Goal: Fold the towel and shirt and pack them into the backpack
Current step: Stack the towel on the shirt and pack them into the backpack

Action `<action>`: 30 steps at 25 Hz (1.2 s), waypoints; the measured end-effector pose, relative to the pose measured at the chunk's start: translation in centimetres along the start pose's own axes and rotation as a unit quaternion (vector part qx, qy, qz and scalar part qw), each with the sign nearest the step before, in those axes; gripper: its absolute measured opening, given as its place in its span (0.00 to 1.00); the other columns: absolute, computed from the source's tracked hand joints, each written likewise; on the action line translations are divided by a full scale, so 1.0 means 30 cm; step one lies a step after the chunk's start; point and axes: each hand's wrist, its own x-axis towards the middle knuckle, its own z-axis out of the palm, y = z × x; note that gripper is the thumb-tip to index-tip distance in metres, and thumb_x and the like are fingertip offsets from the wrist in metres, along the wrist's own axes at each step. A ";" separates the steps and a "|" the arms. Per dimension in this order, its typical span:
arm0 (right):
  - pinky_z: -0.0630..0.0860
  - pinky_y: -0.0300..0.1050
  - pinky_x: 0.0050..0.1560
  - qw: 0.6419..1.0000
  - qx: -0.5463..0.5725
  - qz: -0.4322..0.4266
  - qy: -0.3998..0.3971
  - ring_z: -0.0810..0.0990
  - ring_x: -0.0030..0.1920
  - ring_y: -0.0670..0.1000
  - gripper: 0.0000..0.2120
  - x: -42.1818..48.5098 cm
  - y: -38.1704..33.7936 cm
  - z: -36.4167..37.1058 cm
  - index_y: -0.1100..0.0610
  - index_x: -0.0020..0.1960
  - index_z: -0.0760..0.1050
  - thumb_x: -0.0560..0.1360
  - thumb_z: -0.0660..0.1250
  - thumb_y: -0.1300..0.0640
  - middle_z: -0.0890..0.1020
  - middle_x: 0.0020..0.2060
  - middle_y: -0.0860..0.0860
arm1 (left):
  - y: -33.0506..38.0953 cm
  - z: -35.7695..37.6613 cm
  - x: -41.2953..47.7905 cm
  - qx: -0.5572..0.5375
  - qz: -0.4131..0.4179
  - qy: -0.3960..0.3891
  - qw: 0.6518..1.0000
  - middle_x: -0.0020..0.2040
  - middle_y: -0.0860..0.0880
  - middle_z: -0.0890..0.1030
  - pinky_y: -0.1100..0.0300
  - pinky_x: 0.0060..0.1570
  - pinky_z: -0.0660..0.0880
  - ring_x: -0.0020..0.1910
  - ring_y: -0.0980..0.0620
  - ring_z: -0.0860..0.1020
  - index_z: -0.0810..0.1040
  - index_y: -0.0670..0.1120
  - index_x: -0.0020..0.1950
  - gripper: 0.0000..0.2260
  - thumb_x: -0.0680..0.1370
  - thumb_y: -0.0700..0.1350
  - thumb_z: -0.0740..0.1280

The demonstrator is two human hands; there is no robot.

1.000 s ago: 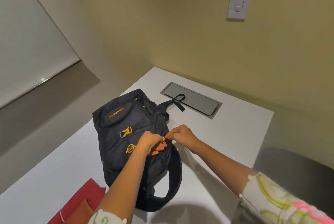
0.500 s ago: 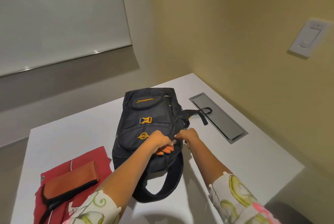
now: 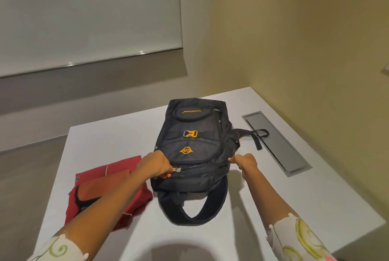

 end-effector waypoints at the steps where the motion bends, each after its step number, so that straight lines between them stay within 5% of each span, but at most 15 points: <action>1: 0.74 0.54 0.57 0.998 -0.049 -0.016 0.021 0.77 0.57 0.63 0.20 -0.011 -0.002 0.008 0.65 0.61 0.72 0.74 0.72 0.56 0.77 0.58 0.62 | -0.034 -0.003 -0.003 -0.010 0.005 0.007 1.000 0.35 0.50 0.85 0.57 0.46 0.79 0.37 0.52 0.82 0.86 0.48 0.38 0.10 0.72 0.52 0.71; 5: 0.74 0.54 0.57 0.926 -0.229 -0.256 0.157 0.76 0.55 0.57 0.08 -0.119 -0.064 0.074 0.57 0.52 0.79 0.75 0.69 0.54 0.77 0.55 0.55 | -0.097 0.022 0.006 -0.037 0.039 0.038 0.998 0.37 0.52 0.85 0.53 0.50 0.79 0.44 0.50 0.83 0.84 0.55 0.34 0.07 0.71 0.52 0.71; 8: 0.75 0.52 0.58 0.874 -0.280 -0.395 -0.042 0.79 0.54 0.55 0.08 -0.233 -0.101 0.199 0.55 0.51 0.83 0.75 0.70 0.54 0.81 0.51 0.53 | -0.106 0.032 0.015 -0.057 0.056 0.048 0.996 0.40 0.52 0.85 0.53 0.50 0.79 0.45 0.49 0.82 0.85 0.56 0.37 0.05 0.71 0.54 0.72; 11: 0.76 0.51 0.58 0.815 -0.402 -0.390 -0.147 0.79 0.56 0.58 0.14 -0.292 -0.094 0.331 0.54 0.58 0.81 0.74 0.70 0.51 0.82 0.54 0.55 | -0.121 0.042 0.014 -0.065 0.065 0.064 0.994 0.43 0.51 0.85 0.56 0.47 0.78 0.46 0.48 0.81 0.86 0.55 0.42 0.06 0.71 0.54 0.72; 22: 0.76 0.49 0.54 0.841 -0.381 -0.382 -0.037 0.79 0.54 0.56 0.07 -0.281 -0.041 0.331 0.56 0.52 0.81 0.75 0.69 0.57 0.82 0.52 0.55 | -0.304 0.038 0.052 0.012 0.049 0.207 0.977 0.48 0.50 0.85 0.57 0.43 0.79 0.44 0.49 0.81 0.84 0.51 0.53 0.11 0.78 0.54 0.66; 30: 0.78 0.47 0.51 0.847 -0.411 -0.325 -0.086 0.82 0.50 0.55 0.14 -0.283 -0.108 0.383 0.53 0.53 0.81 0.71 0.73 0.46 0.84 0.48 0.51 | -0.440 0.078 0.157 -0.043 0.047 0.196 0.978 0.48 0.53 0.85 0.65 0.36 0.74 0.41 0.53 0.81 0.84 0.52 0.55 0.11 0.79 0.52 0.66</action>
